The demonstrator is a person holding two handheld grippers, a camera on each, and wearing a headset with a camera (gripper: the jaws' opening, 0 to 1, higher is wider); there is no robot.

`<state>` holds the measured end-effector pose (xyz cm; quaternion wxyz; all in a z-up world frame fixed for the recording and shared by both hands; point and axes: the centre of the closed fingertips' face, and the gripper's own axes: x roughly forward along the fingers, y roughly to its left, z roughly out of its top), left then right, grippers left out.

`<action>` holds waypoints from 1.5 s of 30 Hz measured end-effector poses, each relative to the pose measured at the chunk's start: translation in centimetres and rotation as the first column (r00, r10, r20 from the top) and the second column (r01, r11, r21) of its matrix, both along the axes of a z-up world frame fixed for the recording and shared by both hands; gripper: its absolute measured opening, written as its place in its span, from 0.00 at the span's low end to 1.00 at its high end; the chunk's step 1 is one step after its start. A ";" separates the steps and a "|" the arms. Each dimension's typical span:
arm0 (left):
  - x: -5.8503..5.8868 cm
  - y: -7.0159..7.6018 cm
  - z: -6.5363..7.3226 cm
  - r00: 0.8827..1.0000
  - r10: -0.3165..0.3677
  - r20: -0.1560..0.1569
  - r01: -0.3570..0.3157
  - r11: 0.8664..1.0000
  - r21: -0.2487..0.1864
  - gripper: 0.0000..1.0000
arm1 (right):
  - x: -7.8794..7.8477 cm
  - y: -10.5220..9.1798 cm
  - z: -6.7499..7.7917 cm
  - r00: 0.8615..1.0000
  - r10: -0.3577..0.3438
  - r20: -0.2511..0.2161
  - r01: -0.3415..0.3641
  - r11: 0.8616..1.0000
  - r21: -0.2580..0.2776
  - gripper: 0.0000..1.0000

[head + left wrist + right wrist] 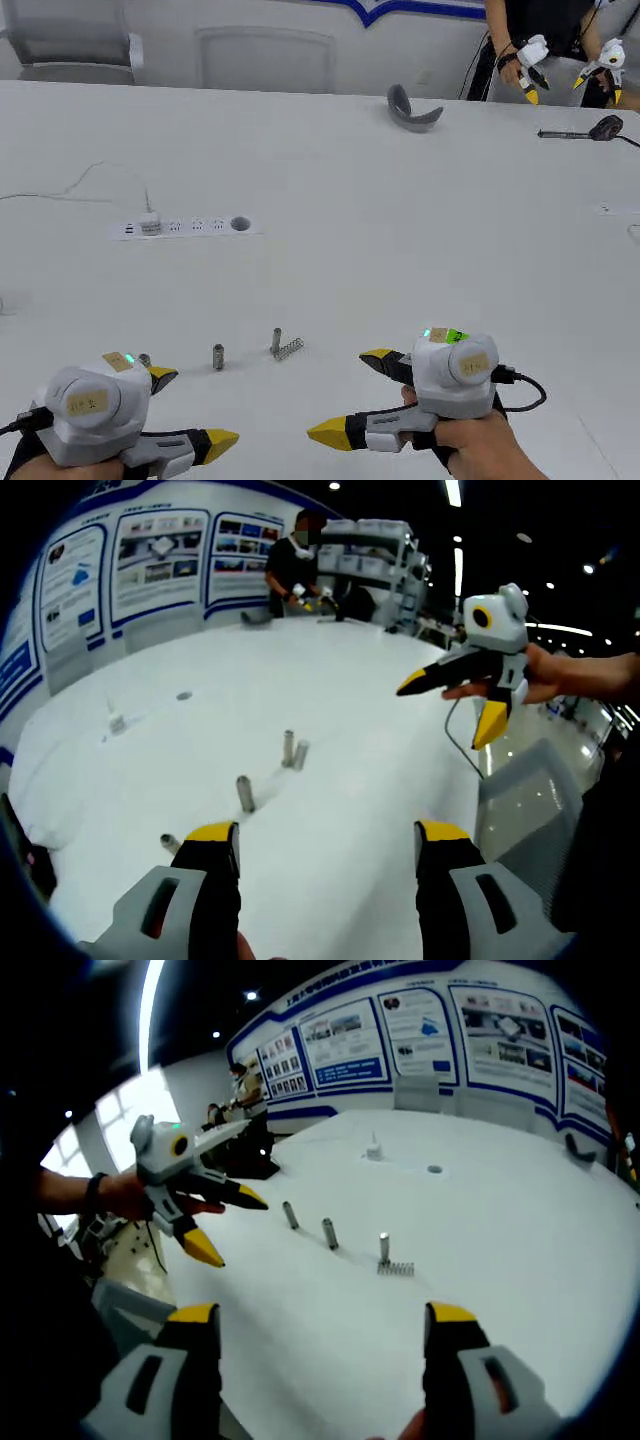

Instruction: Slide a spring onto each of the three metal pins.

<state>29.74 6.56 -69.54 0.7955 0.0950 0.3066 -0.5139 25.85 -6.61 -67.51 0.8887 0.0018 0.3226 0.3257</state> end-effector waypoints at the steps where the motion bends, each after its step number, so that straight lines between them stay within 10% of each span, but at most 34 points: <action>1: 0.0 -0.3 -0.1 1.000 -0.007 -0.001 0.007 1.000 0.001 0.72 | -0.1 -0.1 0.0 1.000 -0.003 -0.001 0.003 1.000 0.000 0.85; 27: 1.6 -9.5 -2.6 0.983 -0.181 0.017 0.180 0.983 0.035 0.67 | -2.2 -1.7 0.1 0.997 -0.070 -0.026 0.071 0.997 0.028 0.85; 45: 2.8 -12.7 -7.0 0.977 -0.213 0.019 0.210 0.972 0.105 0.67 | -2.7 -1.9 -0.1 0.996 -0.084 -0.042 0.086 0.995 0.054 0.84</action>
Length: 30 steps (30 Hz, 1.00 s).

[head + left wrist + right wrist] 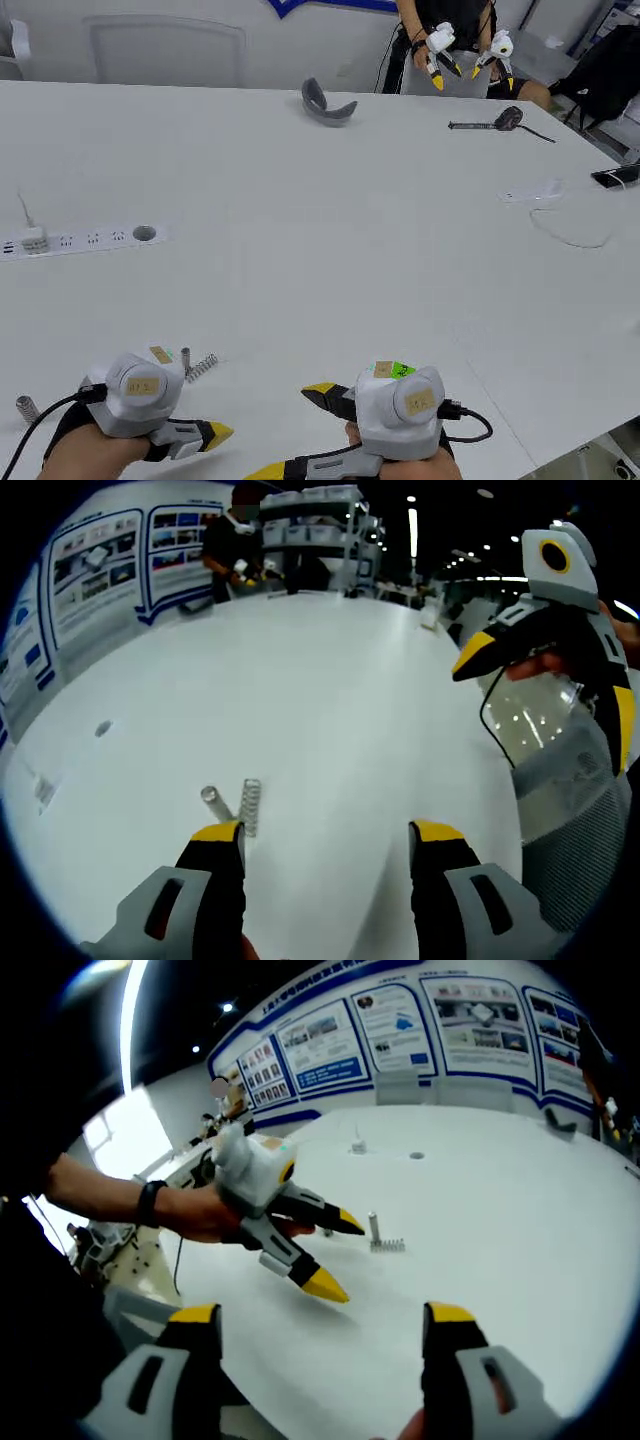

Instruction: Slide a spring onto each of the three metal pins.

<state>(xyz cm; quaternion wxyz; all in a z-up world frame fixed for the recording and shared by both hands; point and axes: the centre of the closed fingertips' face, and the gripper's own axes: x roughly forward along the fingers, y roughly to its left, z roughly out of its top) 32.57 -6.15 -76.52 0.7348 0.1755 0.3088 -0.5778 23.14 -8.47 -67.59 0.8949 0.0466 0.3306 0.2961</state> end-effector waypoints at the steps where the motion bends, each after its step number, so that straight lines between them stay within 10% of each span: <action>1: 0.1 -0.1 -0.1 1.000 0.001 0.001 -0.001 1.000 0.000 0.69 | 0.0 0.0 0.0 1.000 -0.001 0.000 0.001 1.000 0.001 0.84; 30: 1.4 -1.7 -2.4 0.996 0.078 -0.035 -0.078 0.997 0.004 0.64 | -1.2 -1.2 -0.8 0.999 -0.027 -0.020 0.028 0.999 0.047 0.81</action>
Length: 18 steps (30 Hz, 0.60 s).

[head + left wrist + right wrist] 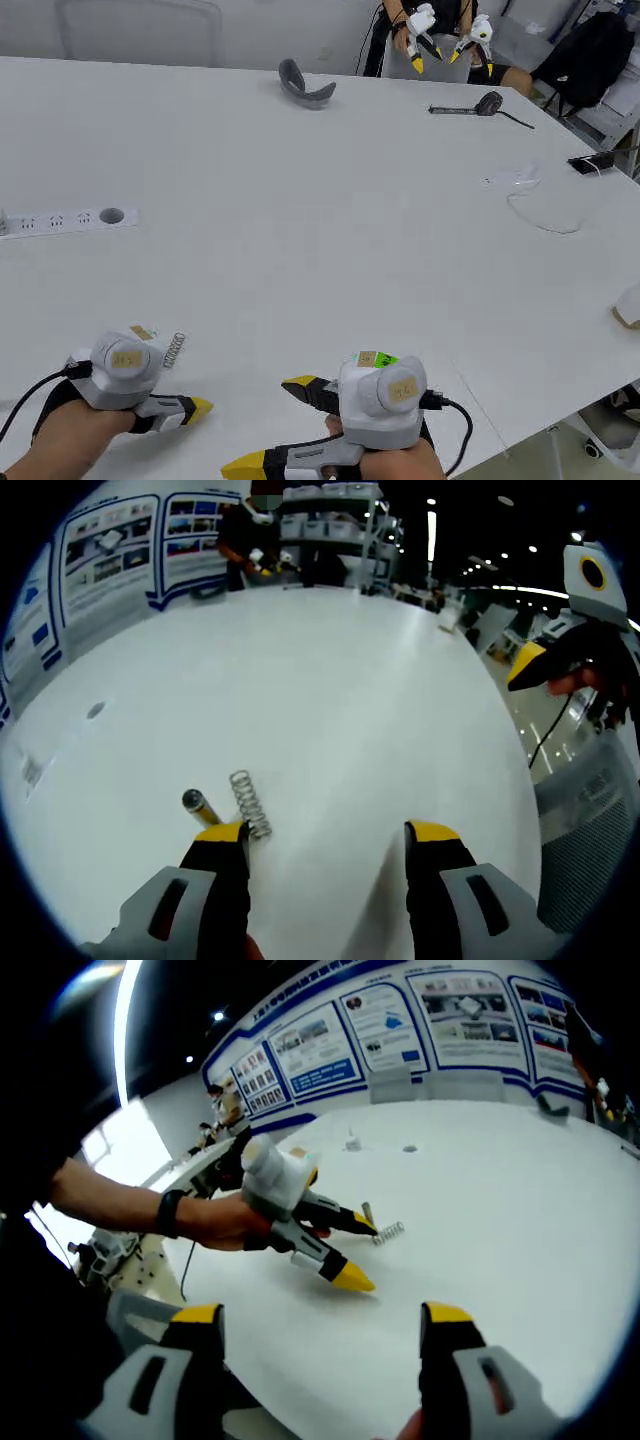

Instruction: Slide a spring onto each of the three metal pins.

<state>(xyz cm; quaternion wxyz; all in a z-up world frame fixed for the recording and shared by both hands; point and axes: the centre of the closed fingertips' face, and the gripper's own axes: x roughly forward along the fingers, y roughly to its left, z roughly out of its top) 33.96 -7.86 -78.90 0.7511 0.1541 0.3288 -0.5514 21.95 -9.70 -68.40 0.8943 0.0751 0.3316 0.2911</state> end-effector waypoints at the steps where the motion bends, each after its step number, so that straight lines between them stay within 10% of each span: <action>1: 0.3 0.0 0.0 1.000 0.017 0.002 -0.017 1.000 -0.001 0.63 | 0.0 0.0 -0.1 1.000 0.001 -0.002 -0.001 1.000 0.000 0.81; 18: 1.3 -0.2 -0.3 0.983 0.181 0.018 -0.181 0.983 -0.034 0.41 | 0.7 0.6 -0.3 0.999 0.051 0.001 -0.051 0.999 0.002 0.81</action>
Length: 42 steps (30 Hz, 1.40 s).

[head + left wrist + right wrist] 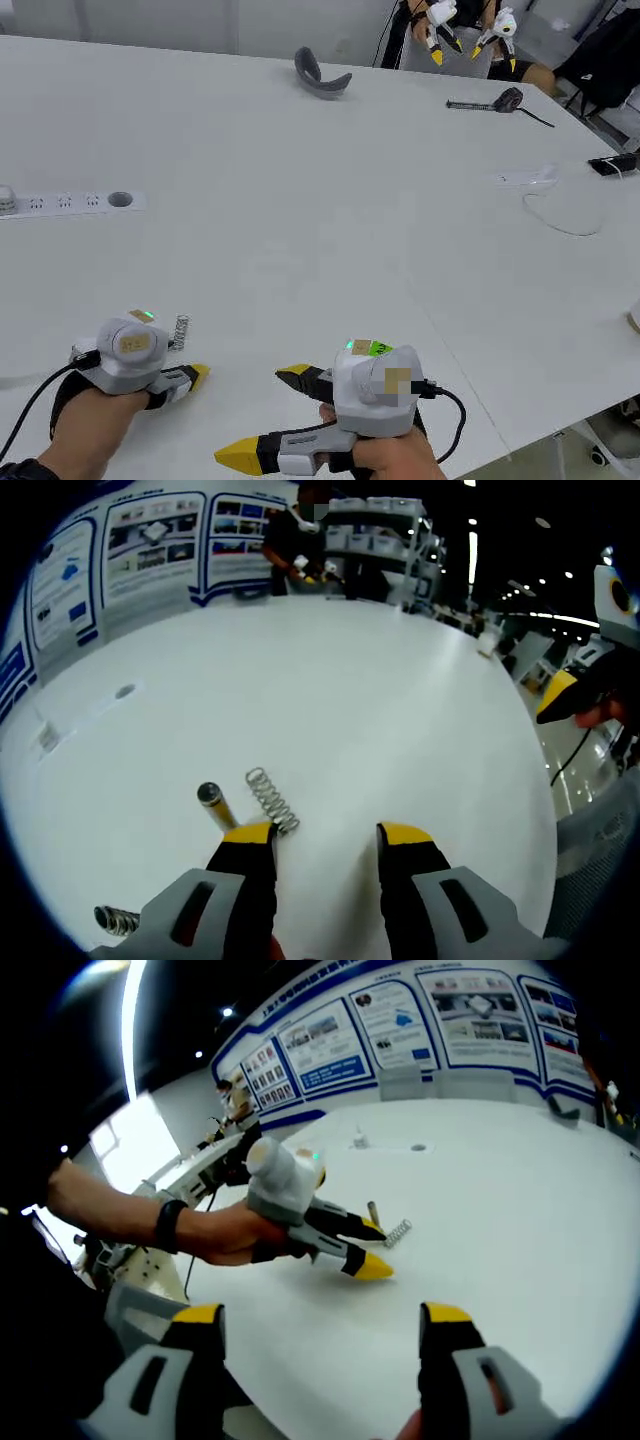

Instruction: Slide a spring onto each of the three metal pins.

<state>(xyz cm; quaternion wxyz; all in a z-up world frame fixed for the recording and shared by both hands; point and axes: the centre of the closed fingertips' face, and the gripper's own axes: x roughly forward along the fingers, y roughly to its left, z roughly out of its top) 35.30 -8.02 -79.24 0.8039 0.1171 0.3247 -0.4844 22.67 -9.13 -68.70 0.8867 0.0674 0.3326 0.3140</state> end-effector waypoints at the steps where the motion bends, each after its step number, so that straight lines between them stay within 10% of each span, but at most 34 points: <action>1: 0.1 0.0 0.1 1.000 0.007 0.008 -0.007 1.000 -0.003 0.40 | 0.0 0.0 0.0 1.000 0.001 0.000 -0.001 1.000 0.001 0.81; 22: 1.6 -1.6 0.5 0.993 -0.009 0.118 0.000 0.997 0.073 0.39 | -0.1 -0.1 -0.3 1.000 0.006 -0.010 -0.006 1.000 0.009 0.80; 42: -1.5 -0.8 0.4 0.995 -0.046 0.084 0.040 0.997 0.072 0.40 | -0.3 -0.1 -0.5 1.000 0.008 -0.014 -0.007 1.000 0.015 0.80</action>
